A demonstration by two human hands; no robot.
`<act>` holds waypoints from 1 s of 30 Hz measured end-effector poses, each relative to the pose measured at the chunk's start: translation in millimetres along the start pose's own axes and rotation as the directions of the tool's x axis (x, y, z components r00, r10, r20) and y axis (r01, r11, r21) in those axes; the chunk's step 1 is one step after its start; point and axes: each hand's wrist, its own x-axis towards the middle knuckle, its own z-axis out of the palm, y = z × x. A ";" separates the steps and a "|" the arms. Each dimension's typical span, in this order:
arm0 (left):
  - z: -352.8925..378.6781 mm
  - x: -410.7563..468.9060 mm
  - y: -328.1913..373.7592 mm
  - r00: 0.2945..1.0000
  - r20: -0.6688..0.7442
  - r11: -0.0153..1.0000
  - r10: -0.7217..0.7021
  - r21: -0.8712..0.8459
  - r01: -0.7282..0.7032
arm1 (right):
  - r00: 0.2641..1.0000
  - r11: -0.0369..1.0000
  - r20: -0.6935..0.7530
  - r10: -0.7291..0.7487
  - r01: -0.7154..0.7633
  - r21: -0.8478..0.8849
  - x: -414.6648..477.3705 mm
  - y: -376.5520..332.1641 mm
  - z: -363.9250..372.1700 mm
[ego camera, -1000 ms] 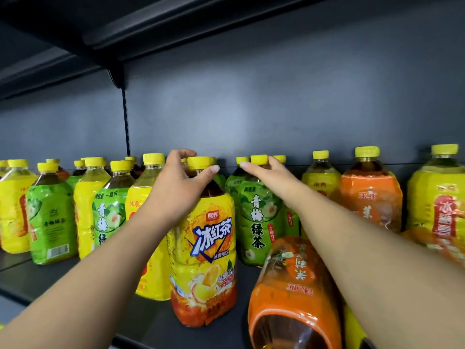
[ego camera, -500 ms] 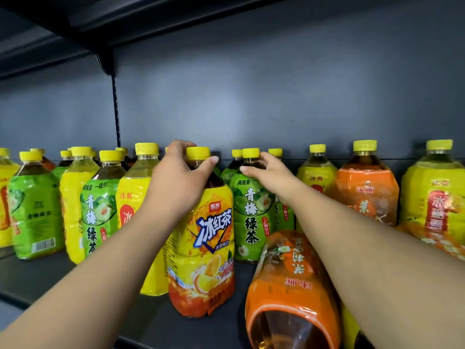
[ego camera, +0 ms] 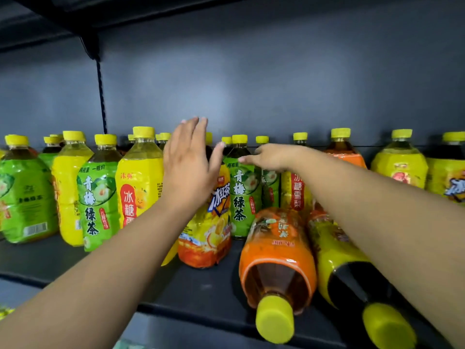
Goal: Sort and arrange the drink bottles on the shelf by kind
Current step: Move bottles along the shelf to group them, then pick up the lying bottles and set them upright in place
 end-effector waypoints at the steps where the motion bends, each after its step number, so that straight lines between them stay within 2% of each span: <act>1: -2.8 -10.3 0.9 0.997 0.006 0.997 0.082 0.005 -0.082 | 1.000 0.998 0.024 -0.015 0.016 -0.054 -10.8 3.4 -5.8; 4: -6.6 -41.3 2.1 0.947 0.153 0.954 0.282 -0.152 -0.259 | 0.990 0.994 0.122 -0.067 0.077 -0.073 -50.1 13.6 -9.7; 7: -7.7 -62.5 4.9 0.857 0.320 0.890 0.404 -0.356 -0.286 | 0.963 0.980 0.234 -0.133 0.162 -0.112 -92.5 16.2 1.3; 10: -7.5 -75.5 9.1 0.800 0.446 0.840 0.400 -0.528 -0.125 | 0.931 0.961 0.288 -0.226 0.261 -0.090 -132.0 9.7 10.4; 13: -9.5 -83.6 11.9 0.715 0.580 0.768 0.389 -0.633 0.096 | 0.916 0.947 0.258 -0.307 0.321 -0.012 -174.3 -4.1 10.6; 15: -12.0 -86.8 10.6 0.709 0.603 0.754 0.365 -0.639 0.155 | 0.901 0.935 0.253 -0.353 0.351 0.052 -201.5 -9.7 8.8; 18: -14.9 -93.0 6.1 0.733 0.587 0.756 0.344 -0.636 0.154 | 0.881 0.902 0.304 -0.362 0.414 -0.125 -229.6 -8.4 27.2; 19: -16.7 -94.1 6.5 0.738 0.582 0.750 0.341 -0.642 0.160 | 0.886 0.878 0.276 -0.372 0.432 -0.207 -234.4 -8.0 37.4; 21: -19.1 -95.8 7.8 0.727 0.600 0.719 0.335 -0.661 0.214 | 0.869 0.809 0.059 -0.492 0.481 -0.339 -239.3 -5.5 55.4; 23: -18.5 -97.5 8.2 0.690 0.644 0.680 0.330 -0.669 0.299 | 0.826 0.786 -0.116 -0.552 0.469 -0.402 -241.1 -0.2 64.7; 26: -17.8 -100.6 7.0 0.660 0.680 0.626 0.318 -0.674 0.393 | 0.778 0.740 -0.184 -0.601 0.455 -0.495 -241.8 2.5 70.9; 30: -20.7 -98.6 6.2 0.649 0.694 0.598 0.310 -0.673 0.435 | 0.743 0.749 -0.249 -0.621 0.470 -0.468 -241.7 1.3 69.4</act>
